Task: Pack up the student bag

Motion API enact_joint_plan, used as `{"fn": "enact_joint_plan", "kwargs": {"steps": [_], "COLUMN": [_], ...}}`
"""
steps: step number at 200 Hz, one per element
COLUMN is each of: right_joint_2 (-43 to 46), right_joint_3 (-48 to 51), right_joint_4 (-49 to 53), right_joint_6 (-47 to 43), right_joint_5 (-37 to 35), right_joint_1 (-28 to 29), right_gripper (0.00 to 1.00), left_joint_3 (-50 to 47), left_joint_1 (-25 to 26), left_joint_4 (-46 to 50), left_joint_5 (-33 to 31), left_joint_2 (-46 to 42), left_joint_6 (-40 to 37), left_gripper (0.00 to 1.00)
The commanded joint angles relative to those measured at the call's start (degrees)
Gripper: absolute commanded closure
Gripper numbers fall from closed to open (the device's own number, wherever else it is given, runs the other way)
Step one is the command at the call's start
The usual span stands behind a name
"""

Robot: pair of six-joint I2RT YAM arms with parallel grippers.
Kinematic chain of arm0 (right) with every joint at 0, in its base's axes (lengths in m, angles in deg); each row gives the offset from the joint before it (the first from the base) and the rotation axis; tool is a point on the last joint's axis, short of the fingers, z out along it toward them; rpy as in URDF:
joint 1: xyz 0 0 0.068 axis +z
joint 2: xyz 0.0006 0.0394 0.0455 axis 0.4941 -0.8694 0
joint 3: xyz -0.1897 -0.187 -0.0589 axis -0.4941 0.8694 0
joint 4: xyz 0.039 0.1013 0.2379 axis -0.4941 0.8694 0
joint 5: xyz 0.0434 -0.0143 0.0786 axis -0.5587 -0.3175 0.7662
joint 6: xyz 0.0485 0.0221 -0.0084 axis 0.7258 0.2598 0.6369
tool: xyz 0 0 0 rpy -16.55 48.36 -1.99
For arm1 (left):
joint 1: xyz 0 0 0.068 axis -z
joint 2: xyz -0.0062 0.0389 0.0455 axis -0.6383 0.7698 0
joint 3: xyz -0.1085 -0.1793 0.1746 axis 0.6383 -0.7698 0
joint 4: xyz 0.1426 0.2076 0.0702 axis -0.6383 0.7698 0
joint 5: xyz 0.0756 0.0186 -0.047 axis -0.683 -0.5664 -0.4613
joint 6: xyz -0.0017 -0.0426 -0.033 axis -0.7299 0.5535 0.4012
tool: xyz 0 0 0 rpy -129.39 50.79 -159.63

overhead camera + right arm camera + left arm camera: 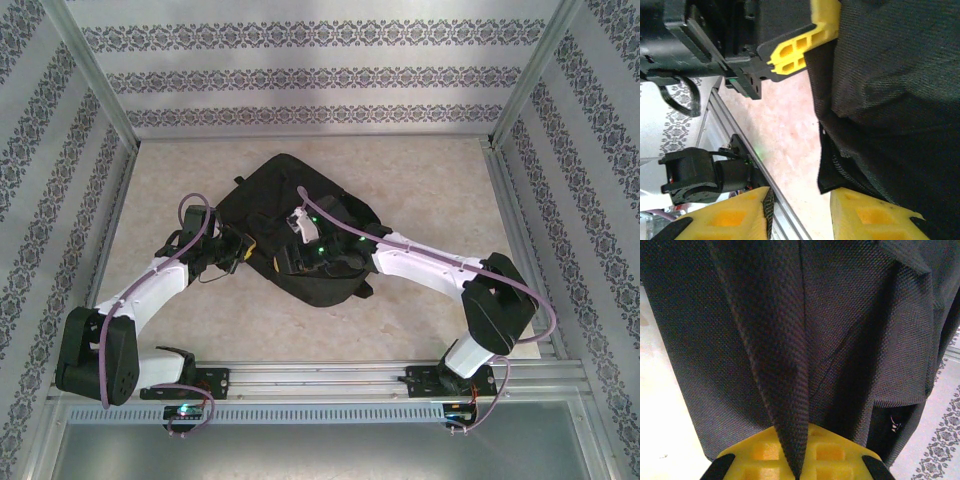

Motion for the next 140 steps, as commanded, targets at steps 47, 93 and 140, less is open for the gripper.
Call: {"fn": "enact_joint_plan", "kwargs": {"steps": [47,93,140], "right_joint_2": [-2.2,2.5,-0.9], "right_joint_3": [-0.6,-2.3,-5.1], "right_joint_4": [-1.1,5.0,8.0], "right_joint_6": [2.7,-2.7,-6.7], "right_joint_5": [-1.5,-9.6,-1.9], "right_joint_1": [-0.2,-1.0,-2.2], "right_gripper": [0.53,0.48,0.46], "left_joint_3": [1.6,1.7,1.8], "left_joint_1": [-0.2,-0.3,-0.3], "left_joint_4": [-2.5,-1.8,-2.1], "left_joint_5": [2.4,2.3,2.4], "left_joint_2": [-2.3,-2.7,-2.5], "left_joint_6": [1.2,0.8,0.8], "left_gripper": [1.0,1.0,1.0]}}
